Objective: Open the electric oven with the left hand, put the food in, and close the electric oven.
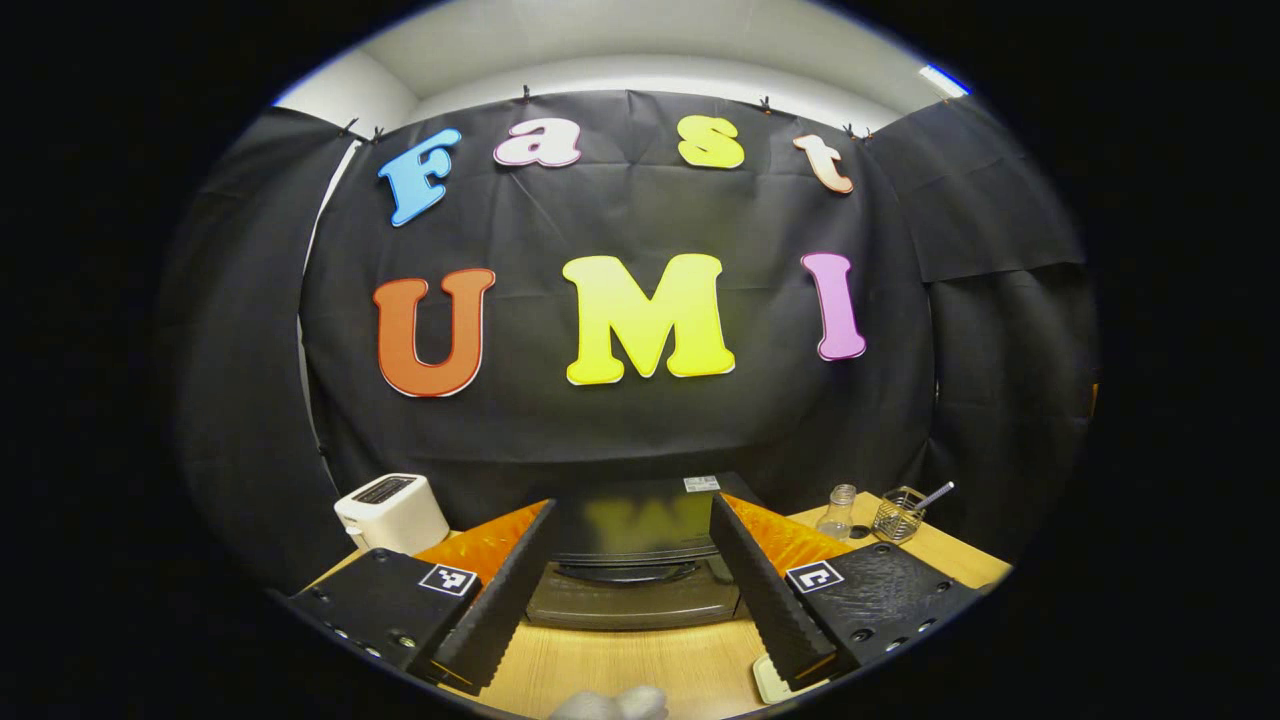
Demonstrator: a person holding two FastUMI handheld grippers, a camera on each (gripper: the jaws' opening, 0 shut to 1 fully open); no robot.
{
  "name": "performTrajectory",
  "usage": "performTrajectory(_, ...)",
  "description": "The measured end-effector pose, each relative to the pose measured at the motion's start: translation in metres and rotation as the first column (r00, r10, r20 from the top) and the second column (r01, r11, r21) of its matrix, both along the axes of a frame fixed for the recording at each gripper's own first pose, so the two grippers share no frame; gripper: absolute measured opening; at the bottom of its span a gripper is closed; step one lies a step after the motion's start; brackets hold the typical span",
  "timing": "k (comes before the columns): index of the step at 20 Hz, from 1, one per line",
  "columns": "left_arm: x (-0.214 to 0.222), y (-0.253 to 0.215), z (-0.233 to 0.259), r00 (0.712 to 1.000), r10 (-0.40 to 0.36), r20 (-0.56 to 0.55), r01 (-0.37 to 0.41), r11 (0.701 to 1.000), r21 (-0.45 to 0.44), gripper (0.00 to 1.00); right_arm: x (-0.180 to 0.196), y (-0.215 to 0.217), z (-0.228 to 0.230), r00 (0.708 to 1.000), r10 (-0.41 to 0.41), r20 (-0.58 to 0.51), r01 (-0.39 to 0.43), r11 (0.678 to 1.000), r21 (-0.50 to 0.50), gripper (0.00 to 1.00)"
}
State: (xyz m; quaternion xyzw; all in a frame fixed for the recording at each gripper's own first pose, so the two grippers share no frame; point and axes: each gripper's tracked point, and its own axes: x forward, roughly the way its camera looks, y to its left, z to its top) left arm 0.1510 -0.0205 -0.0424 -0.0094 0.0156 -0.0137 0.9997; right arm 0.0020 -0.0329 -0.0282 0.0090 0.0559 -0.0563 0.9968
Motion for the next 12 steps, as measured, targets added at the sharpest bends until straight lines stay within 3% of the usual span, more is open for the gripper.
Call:
performTrajectory(6, 0.055, -0.006, -0.055, 0.996, 0.004, -0.090, -0.004, 1.000, 0.005, 0.96, -0.014, -0.023, -0.012, 0.994, -0.091, -0.055, 0.092, 0.996, 0.014, 0.99)
performTrajectory(12, 0.083, -0.003, -0.106, 0.981, 0.015, -0.195, -0.012, 1.000, 0.020, 0.97, -0.019, -0.025, -0.022, 0.990, -0.108, -0.089, 0.110, 0.994, 0.016, 0.96)
